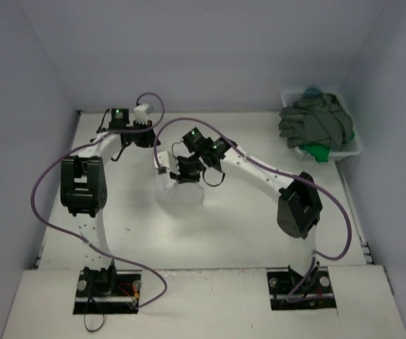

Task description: Fold and stack the t-shirts

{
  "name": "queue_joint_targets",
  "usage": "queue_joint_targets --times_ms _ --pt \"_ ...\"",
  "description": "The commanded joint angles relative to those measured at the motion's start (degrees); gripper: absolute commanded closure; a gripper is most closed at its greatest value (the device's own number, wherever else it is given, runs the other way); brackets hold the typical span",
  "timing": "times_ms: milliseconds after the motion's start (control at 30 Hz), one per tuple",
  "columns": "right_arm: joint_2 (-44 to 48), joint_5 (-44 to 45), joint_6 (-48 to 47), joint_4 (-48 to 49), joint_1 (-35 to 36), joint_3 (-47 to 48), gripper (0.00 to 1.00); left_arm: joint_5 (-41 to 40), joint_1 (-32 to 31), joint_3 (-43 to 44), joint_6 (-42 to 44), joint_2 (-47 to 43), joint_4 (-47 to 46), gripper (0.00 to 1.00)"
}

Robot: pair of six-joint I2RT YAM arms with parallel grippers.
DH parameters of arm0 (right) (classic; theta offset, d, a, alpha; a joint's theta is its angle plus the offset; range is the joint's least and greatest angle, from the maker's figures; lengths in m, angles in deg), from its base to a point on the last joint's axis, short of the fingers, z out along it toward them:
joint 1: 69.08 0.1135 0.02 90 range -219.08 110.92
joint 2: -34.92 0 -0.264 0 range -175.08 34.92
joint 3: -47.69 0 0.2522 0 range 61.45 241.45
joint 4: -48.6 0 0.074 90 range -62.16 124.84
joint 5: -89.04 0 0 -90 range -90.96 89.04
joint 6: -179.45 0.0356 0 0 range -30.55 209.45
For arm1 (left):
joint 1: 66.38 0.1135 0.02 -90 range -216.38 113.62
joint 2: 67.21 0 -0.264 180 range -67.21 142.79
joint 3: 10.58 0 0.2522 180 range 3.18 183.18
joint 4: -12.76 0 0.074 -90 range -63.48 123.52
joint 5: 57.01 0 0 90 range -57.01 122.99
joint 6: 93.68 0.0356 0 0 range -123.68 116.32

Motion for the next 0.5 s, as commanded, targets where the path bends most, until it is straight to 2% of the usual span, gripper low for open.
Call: queue_joint_targets --times_ms 0,467 --pt "3.51 -2.24 1.08 1.05 -0.98 -0.18 1.0 -0.24 -0.23 3.33 -3.32 1.34 -2.05 0.98" --pt "3.77 -2.95 1.43 1.14 -2.56 -0.71 1.0 1.78 -1.81 4.3 -4.37 5.74 0.85 1.0"
